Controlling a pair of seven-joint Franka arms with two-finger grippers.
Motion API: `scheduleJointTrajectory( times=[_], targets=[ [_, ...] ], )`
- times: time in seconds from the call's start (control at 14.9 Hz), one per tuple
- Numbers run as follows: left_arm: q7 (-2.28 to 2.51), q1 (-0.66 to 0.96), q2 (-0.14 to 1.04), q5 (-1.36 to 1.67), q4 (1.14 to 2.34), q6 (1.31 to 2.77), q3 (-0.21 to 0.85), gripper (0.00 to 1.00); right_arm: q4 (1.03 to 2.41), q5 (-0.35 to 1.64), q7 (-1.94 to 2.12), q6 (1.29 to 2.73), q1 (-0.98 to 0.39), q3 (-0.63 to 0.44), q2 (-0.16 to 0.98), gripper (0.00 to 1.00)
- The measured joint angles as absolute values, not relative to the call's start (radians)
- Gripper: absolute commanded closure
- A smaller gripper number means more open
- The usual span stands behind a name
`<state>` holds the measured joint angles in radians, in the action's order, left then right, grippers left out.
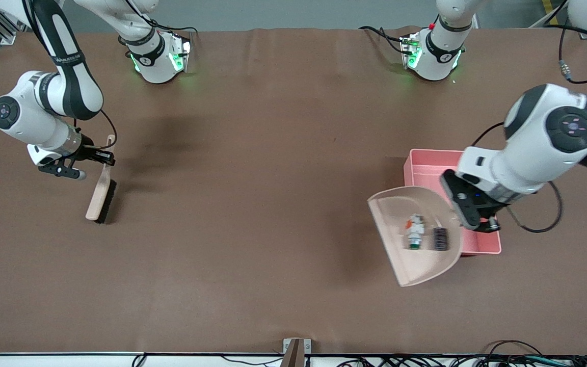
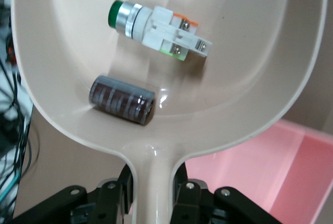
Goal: Clean e-waste and dump in bin
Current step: 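Carry the dustpan to the bin with the left gripper while the right gripper withdraws, then tilt the dustpan over the pink bin with the left gripper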
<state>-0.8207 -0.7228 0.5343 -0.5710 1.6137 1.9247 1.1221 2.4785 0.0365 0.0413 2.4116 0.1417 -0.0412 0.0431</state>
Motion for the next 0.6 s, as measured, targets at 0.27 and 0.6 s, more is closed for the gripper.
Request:
scheduleJointTrajectory(
  times=[0.27, 0.6],
  targets=[
    [-0.972, -0.869, 0.483, -0.572, 1.667, 1.921, 1.127, 0.99, 2.505, 0.037, 0.106, 2.465, 0.165, -0.041, 0.042, 1.00],
    [-1.153, -1.013, 0.440, -0.572, 1.769, 1.949, 1.129, 0.99, 2.576, 0.036, 0.110, 2.568, 0.164, -0.032, 0.042, 1.00]
  ],
)
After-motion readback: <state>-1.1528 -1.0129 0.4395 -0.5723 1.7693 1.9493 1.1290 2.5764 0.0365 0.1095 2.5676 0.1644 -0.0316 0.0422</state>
